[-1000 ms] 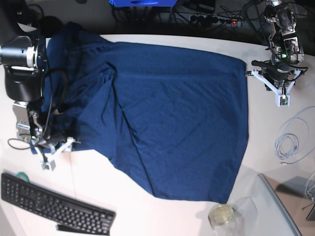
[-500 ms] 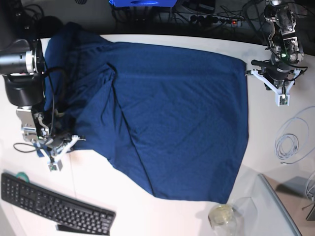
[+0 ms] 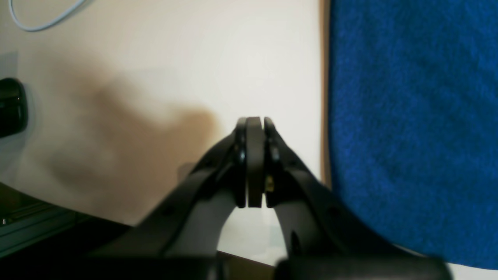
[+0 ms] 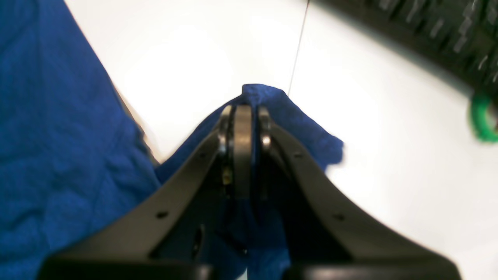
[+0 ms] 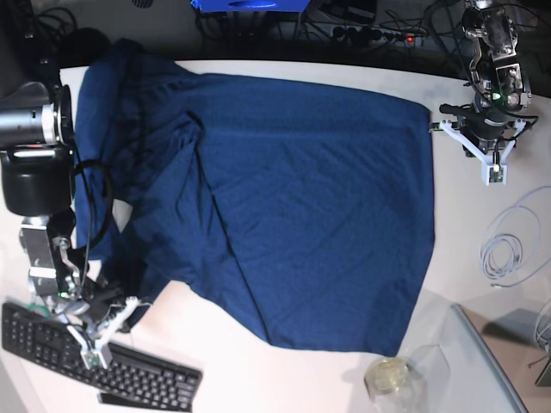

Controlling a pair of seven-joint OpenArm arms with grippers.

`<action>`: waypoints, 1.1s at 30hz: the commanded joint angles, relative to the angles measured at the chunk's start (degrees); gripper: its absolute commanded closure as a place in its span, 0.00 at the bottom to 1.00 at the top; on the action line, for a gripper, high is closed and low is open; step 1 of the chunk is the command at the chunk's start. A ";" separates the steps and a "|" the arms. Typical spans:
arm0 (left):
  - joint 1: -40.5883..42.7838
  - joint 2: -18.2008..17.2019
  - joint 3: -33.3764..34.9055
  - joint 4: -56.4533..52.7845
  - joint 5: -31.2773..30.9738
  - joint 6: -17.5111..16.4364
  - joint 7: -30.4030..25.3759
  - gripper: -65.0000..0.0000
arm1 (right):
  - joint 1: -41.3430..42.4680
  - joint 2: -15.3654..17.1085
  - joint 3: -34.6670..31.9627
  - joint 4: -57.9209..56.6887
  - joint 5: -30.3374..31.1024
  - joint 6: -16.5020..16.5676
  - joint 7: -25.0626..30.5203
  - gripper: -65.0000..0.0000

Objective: Layout the t-shirt on the table in an organized manner, then fold the t-shirt properly
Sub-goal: 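Grasp the shirt sleeve with the right gripper and pull it out, then drag the held sleeve toward the keyboard with the right gripper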

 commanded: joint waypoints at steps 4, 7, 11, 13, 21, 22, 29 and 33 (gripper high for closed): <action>-0.31 -0.82 -0.26 0.95 0.04 0.13 -0.70 1.00 | 4.48 0.25 0.19 5.36 0.42 0.20 1.43 0.99; -0.22 -0.82 -0.26 1.39 0.04 0.13 -0.70 1.00 | 7.56 0.25 0.37 7.03 0.42 0.20 1.52 0.99; -0.22 -0.82 -0.26 1.39 0.04 0.13 -0.70 1.00 | 12.74 0.51 0.37 7.65 0.42 0.20 1.70 0.99; -0.14 -0.82 -0.26 1.39 0.04 0.13 -0.61 1.00 | 15.38 0.51 0.28 7.65 0.33 0.20 1.70 0.99; 0.04 -0.65 -0.26 2.80 0.04 0.13 -0.61 1.00 | 23.38 -0.02 -0.07 4.92 -5.47 0.20 5.65 0.99; 0.74 -0.65 -0.26 3.86 0.04 0.13 -0.61 1.00 | 24.08 -0.19 0.02 3.25 -7.93 0.20 6.79 0.99; 2.77 -0.56 -0.26 10.10 0.04 0.13 -0.61 1.00 | 27.78 -1.95 0.46 -4.31 -19.01 0.20 16.99 0.99; 4.26 -0.56 -0.26 12.03 0.04 0.13 -0.52 1.00 | 32.17 -1.95 0.46 -9.23 -22.18 0.20 20.16 0.99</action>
